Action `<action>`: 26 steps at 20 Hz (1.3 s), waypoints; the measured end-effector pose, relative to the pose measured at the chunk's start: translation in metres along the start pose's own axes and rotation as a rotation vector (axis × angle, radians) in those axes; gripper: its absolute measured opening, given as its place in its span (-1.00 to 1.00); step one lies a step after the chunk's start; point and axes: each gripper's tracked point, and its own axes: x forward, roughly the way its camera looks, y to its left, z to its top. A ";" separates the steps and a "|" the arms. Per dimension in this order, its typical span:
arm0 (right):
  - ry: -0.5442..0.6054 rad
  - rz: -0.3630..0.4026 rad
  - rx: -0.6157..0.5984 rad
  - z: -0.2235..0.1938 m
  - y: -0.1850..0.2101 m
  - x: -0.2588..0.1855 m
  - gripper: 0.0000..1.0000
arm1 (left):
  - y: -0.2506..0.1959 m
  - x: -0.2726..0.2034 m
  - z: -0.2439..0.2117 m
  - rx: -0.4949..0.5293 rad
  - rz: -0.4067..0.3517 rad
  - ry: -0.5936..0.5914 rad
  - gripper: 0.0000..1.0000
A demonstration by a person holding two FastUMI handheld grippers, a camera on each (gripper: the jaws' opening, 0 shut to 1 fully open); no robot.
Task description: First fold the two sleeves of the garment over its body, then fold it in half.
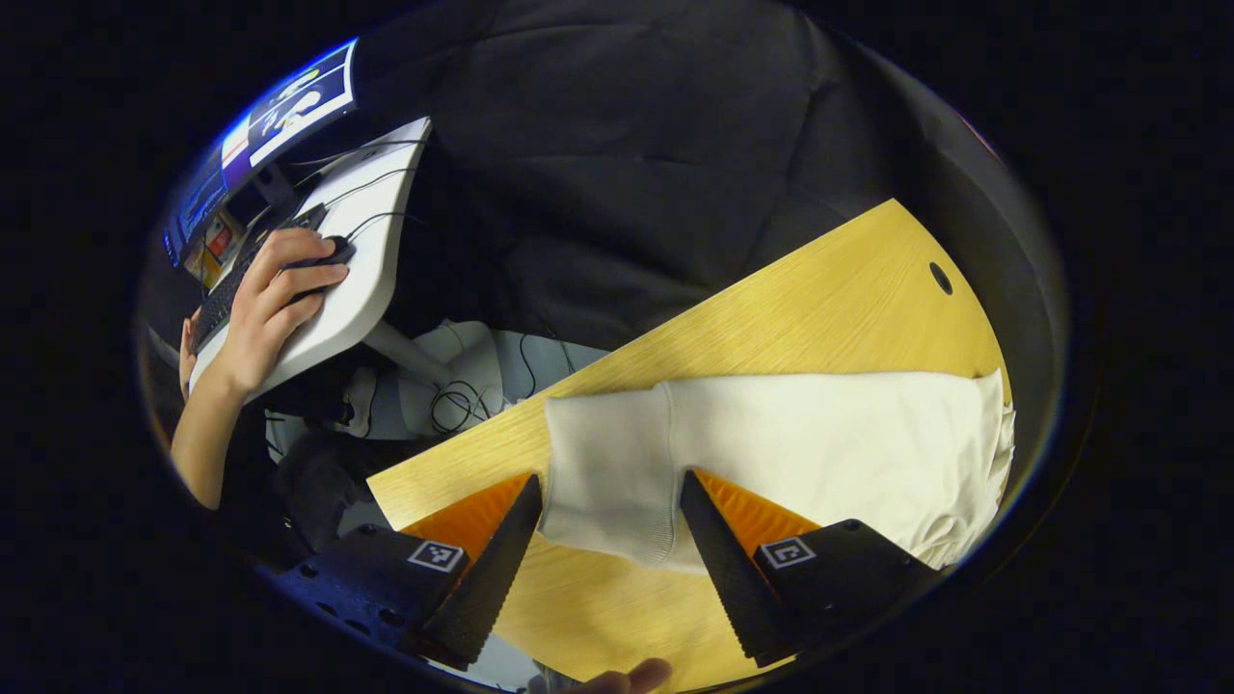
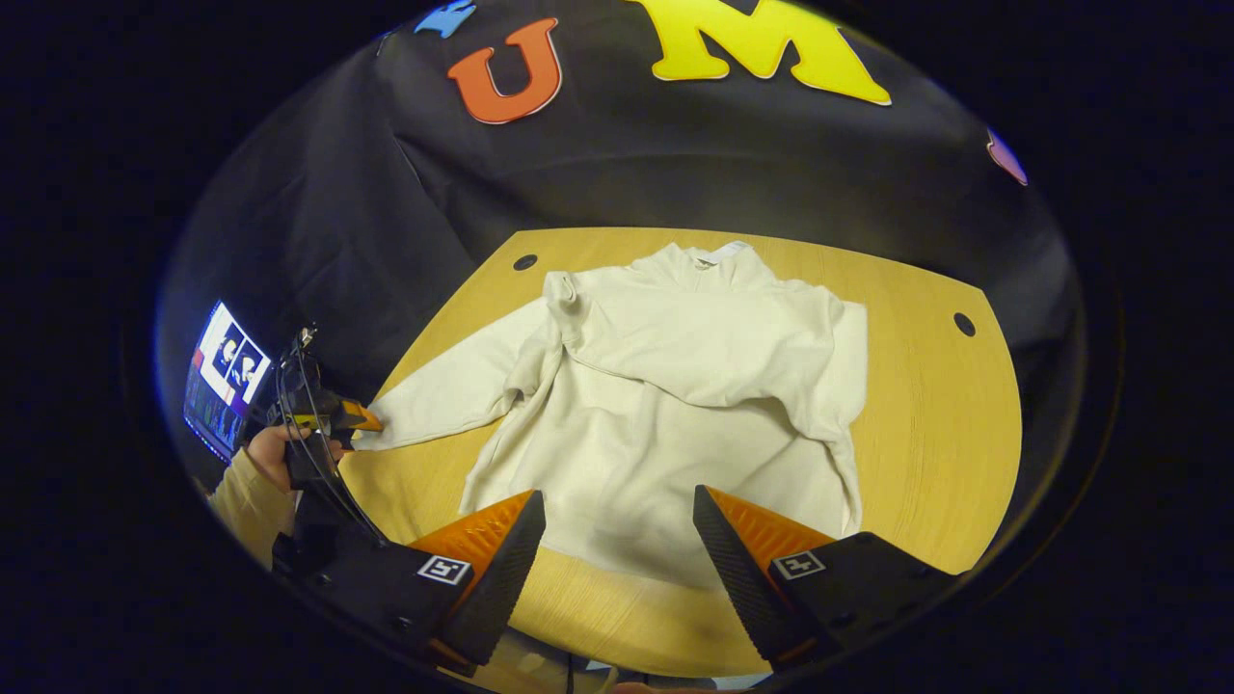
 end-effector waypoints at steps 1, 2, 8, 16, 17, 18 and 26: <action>0.000 -0.007 0.007 -0.004 -0.004 -0.002 0.87 | -0.002 0.000 -0.001 0.008 -0.004 0.011 0.90; -0.001 -0.010 0.015 -0.006 -0.006 -0.004 0.94 | -0.002 0.000 0.000 0.012 -0.008 0.019 0.89; -0.025 -0.064 0.133 -0.020 -0.053 -0.019 0.94 | -0.009 0.001 0.000 0.029 -0.023 0.055 0.58; -0.070 -0.085 0.264 -0.041 -0.108 -0.048 0.87 | -0.025 -0.002 -0.003 0.007 -0.077 0.127 -0.54; -0.072 -0.088 0.266 -0.043 -0.113 -0.049 0.87 | -0.025 -0.007 0.000 -0.005 -0.075 0.128 -0.63; -0.073 -0.093 0.270 -0.044 -0.118 -0.051 0.87 | -0.023 -0.009 0.002 0.002 -0.071 0.126 -0.67; -0.074 -0.073 0.286 -0.047 -0.137 -0.048 0.87 | -0.067 -0.069 0.023 0.079 -0.120 0.064 -0.70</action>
